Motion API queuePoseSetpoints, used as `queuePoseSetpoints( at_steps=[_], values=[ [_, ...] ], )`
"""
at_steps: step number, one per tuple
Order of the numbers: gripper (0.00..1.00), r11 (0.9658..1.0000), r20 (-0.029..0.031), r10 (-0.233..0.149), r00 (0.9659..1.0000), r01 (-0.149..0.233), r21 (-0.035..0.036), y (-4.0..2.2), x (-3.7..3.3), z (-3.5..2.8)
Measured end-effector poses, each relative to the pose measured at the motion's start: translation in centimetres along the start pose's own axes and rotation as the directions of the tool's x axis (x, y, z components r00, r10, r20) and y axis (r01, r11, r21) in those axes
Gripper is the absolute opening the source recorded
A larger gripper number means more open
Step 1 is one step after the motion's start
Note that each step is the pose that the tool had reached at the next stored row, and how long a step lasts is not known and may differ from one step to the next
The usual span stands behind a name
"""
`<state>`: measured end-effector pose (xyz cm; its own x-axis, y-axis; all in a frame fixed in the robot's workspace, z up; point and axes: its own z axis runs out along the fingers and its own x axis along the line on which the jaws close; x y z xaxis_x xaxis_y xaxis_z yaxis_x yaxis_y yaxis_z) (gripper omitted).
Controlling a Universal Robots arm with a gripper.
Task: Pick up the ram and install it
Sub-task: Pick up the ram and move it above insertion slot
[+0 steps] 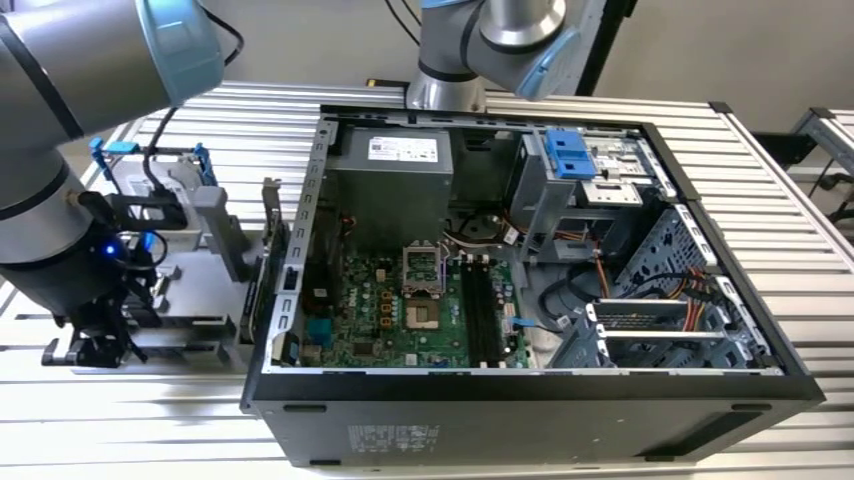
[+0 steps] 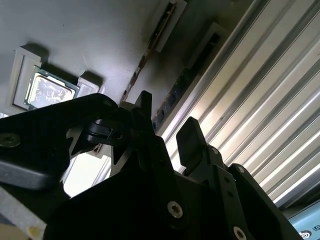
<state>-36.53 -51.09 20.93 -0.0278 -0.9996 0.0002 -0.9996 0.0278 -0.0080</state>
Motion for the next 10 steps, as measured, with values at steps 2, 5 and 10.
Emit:
queuePoseSetpoints(
  at_steps=[2, 5, 10],
  values=[
    [1.0, 1.0, 0.0001, 0.0, 1.0, 0.0, 0.0001, 0.0, 0.01, 0.13],
    [1.0, 1.0, 0.0, 0.0, 1.0, 0.0, 0.0, -0.01, 0.02, 0.21],
    [1.0, 1.0, 0.0004, 0.0, 1.0, 0.0, 0.0004, -0.01, 0.02, 0.38]
  ],
)
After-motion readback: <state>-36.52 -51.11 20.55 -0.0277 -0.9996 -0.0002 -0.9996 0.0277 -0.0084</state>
